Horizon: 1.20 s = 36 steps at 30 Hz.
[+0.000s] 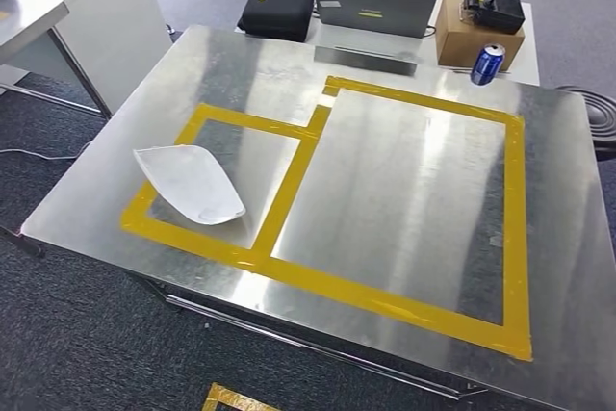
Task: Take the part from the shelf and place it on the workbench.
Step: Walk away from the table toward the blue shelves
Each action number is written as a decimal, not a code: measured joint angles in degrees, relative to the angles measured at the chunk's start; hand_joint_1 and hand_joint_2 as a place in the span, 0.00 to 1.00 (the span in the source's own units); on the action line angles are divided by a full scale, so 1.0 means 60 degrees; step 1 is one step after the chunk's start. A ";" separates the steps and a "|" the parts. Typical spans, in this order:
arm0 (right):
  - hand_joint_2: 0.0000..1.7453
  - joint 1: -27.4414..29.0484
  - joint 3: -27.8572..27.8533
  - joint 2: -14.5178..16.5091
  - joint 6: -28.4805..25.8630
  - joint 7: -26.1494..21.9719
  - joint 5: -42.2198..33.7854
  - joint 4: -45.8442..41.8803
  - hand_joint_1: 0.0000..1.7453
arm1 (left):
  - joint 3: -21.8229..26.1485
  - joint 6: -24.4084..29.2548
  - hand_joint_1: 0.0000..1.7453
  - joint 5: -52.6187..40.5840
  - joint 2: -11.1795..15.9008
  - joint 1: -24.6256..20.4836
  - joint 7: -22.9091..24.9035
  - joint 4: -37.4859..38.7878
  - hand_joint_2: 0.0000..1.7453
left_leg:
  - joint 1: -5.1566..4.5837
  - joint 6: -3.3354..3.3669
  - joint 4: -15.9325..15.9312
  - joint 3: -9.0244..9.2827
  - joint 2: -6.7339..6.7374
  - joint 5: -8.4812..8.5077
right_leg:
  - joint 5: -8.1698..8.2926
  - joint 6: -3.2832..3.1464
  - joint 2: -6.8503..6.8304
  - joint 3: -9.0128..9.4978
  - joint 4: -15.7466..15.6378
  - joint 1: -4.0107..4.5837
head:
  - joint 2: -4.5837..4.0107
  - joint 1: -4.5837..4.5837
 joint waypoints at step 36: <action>0.00 -0.0153 0.0510 0.0083 -0.1058 0.0680 0.1041 0.0027 0.00 | -0.1559 -0.4707 0.00 -0.0388 -0.0385 -0.2384 0.3108 1.4631 0.00 | -0.0159 0.0156 0.0223 0.0706 0.0154 -0.0452 | 0.0317 -0.0218 -0.0181 -0.0142 -0.0079 0.0144 | 0.0000 -0.0047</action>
